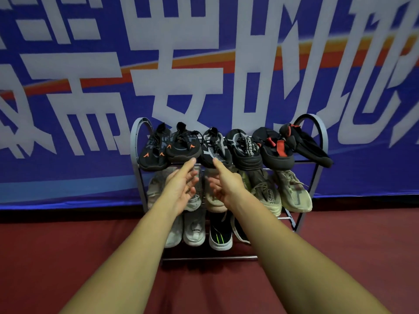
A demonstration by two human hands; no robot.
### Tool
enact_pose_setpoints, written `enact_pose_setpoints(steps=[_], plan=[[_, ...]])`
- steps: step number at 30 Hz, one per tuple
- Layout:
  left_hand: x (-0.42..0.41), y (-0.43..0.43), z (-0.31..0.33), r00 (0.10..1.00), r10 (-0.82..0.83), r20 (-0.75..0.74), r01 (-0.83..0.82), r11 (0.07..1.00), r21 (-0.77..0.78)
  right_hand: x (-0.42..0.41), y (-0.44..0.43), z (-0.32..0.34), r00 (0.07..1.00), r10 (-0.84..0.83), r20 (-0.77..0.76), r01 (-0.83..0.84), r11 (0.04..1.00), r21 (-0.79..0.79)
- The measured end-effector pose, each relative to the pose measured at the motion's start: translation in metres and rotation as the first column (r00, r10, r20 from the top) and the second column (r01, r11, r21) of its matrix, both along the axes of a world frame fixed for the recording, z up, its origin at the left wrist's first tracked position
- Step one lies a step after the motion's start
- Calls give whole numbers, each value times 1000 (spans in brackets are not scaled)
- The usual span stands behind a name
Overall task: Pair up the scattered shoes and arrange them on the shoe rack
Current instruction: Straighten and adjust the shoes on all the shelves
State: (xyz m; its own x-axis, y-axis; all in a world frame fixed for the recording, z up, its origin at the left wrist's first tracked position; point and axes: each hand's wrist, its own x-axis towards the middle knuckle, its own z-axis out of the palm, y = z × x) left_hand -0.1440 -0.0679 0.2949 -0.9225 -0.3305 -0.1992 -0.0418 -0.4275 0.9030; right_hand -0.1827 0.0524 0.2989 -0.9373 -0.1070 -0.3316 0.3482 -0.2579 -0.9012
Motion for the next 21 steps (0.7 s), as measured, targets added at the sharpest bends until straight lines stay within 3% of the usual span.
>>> enact_pose_setpoints(steps=[8, 12, 21], plan=[[-11, 53, -3, 984, -149, 100, 164, 974, -158, -4, 57, 5, 981, -194, -27, 194, 981, -10], [-18, 76, -5, 977, -171, 129, 194, 961, -198, -8, 74, 6, 979, -196, -53, 197, 980, 8], [-37, 102, -4, 976, -182, 123, 191, 979, -66, -28, 78, 8, 987, -156, -35, 151, 983, -106]])
